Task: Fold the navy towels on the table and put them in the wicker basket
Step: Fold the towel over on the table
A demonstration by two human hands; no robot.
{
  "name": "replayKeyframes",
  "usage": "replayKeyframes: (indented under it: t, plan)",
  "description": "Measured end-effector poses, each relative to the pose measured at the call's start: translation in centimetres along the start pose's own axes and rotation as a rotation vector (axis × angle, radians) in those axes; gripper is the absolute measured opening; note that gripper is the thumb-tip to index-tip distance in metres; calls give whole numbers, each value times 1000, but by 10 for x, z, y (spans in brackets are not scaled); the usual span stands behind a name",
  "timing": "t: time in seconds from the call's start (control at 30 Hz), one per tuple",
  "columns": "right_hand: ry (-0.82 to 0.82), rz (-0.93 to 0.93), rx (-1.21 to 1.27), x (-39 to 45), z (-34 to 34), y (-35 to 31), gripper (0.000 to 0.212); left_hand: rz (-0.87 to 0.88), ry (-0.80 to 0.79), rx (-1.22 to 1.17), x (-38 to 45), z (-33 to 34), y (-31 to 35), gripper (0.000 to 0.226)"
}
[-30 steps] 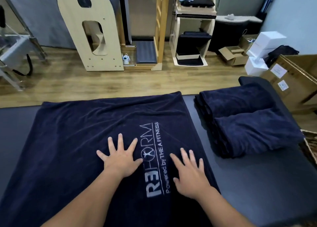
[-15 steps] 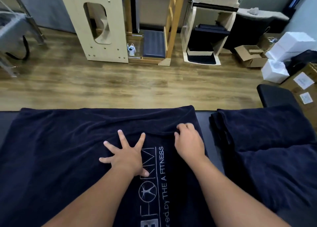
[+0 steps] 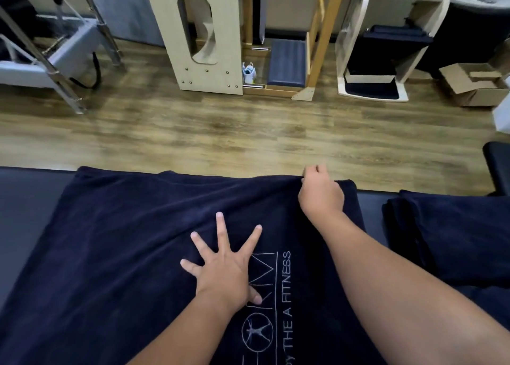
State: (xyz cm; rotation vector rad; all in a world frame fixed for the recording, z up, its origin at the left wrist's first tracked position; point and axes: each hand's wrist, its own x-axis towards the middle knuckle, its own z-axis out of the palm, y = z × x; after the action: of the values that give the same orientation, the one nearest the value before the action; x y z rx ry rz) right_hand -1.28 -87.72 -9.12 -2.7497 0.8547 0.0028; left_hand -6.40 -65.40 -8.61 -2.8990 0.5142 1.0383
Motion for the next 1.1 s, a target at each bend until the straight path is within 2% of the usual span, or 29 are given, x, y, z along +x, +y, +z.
replayKeyframes:
  t: [0.07,0.13,0.33,0.47,0.6,0.7,0.77,0.83,0.97,1.03,1.1]
  plan:
    - [-9,-43,43,-4,8,4,19,-4,-18,25,3,-2,0,143]
    - [48,-28,37,-11,9,11,24,-31,-46,49,8,-7,3,147]
    - [119,232,22,-38,14,58,51,-65,-102,54,14,-14,9,153]
    - [101,273,23,-27,8,62,55,-66,-120,68,14,-16,10,151]
    - [88,193,140,-16,0,58,53,-71,-109,69,13,-15,10,152]
    - [165,357,221,-9,-4,63,47,-68,-106,64,14,-14,10,152]
    - [171,403,75,-12,-8,56,44,-71,-104,77,14,-14,10,152]
    - [149,276,-23,-21,-6,38,43,-69,-103,94,14,-13,10,152]
    - [-16,-147,-117,-58,8,-20,37,-24,-79,112,14,-13,5,151]
    - [-125,-193,-109,-72,12,-46,45,39,-43,114,8,-13,0,147]
    - [-255,-175,-41,-81,14,-67,58,124,0,100,-2,-13,-16,135]
